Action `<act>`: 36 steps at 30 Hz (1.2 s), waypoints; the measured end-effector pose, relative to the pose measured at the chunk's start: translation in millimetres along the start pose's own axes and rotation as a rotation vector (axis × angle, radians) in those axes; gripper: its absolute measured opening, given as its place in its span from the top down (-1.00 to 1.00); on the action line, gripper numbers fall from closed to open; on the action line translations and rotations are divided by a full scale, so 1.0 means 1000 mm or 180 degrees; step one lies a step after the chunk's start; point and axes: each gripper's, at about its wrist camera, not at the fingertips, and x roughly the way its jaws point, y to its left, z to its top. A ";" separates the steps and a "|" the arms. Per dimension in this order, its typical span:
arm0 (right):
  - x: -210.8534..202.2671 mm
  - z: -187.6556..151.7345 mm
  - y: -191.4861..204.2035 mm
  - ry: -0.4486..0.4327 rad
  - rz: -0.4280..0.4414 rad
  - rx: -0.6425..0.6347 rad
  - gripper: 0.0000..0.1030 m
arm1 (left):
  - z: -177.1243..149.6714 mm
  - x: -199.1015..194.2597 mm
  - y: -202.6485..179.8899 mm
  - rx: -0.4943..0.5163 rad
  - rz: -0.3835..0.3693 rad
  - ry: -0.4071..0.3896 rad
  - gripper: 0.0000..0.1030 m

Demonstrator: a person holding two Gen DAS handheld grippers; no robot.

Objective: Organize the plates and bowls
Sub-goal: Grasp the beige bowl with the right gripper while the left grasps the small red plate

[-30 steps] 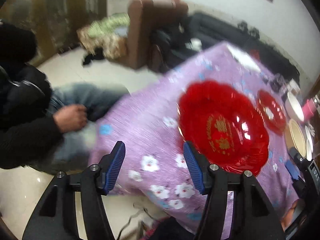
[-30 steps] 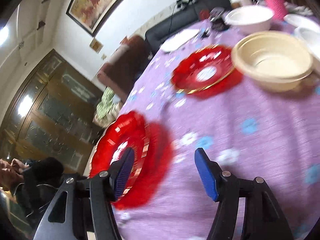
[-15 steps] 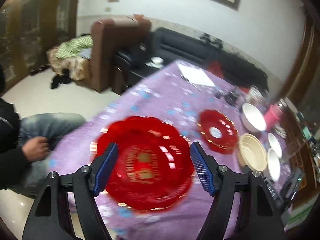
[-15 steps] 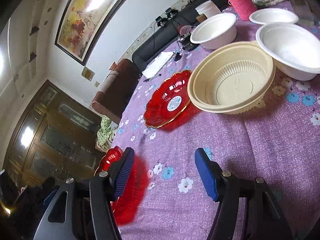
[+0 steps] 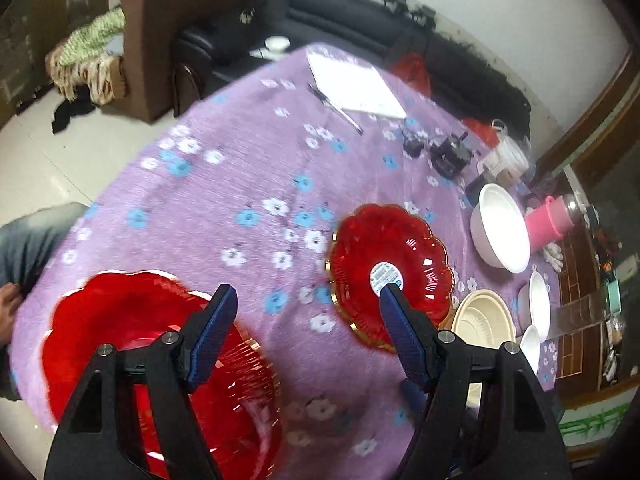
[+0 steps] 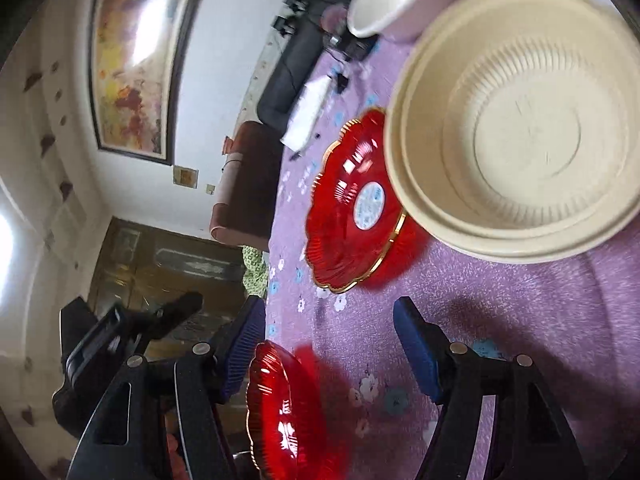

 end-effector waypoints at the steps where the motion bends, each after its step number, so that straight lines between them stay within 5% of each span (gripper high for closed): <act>1: 0.002 0.002 -0.002 -0.0005 -0.0014 0.0022 -0.34 | 0.002 0.007 0.000 -0.0059 -0.0011 0.0055 -0.43; 22: 0.020 0.028 -0.012 -0.0242 -0.0165 0.0211 -0.47 | 0.010 0.083 -0.005 -0.0532 -0.0020 0.0389 -0.43; 28: 0.022 0.031 -0.010 -0.0285 -0.0114 0.0177 -0.44 | 0.009 0.086 -0.009 -0.0514 0.0047 0.0319 -0.42; 32: 0.023 0.033 -0.016 -0.0266 -0.0218 0.0197 -0.02 | 0.007 0.088 -0.011 -0.0425 0.0130 0.0320 -0.24; 36: 0.027 0.037 -0.031 -0.0182 -0.0332 0.0356 0.66 | 0.007 0.091 -0.013 -0.0343 0.0107 0.0365 0.34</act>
